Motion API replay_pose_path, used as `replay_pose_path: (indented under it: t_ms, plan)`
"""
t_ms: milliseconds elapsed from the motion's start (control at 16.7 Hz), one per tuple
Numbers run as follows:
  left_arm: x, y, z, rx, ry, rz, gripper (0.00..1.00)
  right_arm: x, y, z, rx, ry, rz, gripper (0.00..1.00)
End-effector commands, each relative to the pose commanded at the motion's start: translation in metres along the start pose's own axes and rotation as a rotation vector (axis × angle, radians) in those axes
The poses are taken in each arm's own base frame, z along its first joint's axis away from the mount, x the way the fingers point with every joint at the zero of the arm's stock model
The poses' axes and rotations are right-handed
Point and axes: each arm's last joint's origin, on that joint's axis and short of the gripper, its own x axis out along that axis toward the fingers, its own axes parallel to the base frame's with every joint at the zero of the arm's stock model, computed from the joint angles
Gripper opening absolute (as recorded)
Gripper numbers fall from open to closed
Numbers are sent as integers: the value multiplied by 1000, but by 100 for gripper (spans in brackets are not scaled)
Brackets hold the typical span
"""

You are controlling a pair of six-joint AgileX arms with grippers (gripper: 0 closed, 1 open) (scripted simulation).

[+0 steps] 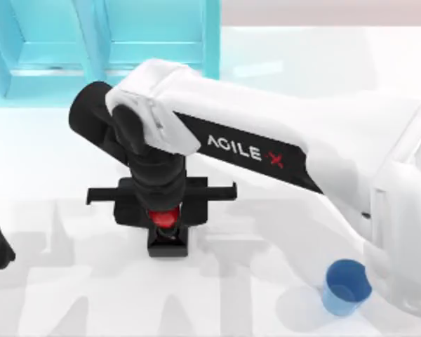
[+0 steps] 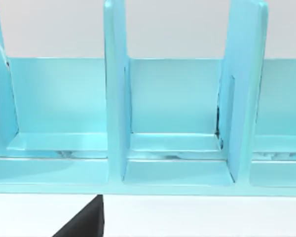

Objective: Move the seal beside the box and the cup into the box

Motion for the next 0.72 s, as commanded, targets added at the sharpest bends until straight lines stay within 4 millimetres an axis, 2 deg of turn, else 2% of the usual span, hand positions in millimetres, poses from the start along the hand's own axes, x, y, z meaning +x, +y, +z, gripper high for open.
replay_pose_path:
  t_ms: [120, 300, 420, 540, 720]
  plan:
    - [0, 0, 0, 0, 0, 0, 100, -15, -15, 5, 2, 3, -3, 0]
    - [0, 0, 0, 0, 0, 0, 100, -61, -52, 10, 6, -12, 16, 0]
    - [0, 0, 0, 0, 0, 0, 100, -84, -76, 10, 5, -14, 18, 0]
    - [0, 0, 0, 0, 0, 0, 100, -94, -92, 8, 2, -4, 7, 0]
    - [0, 0, 0, 0, 0, 0, 100, -95, -96, 8, 2, -1, 3, 0]
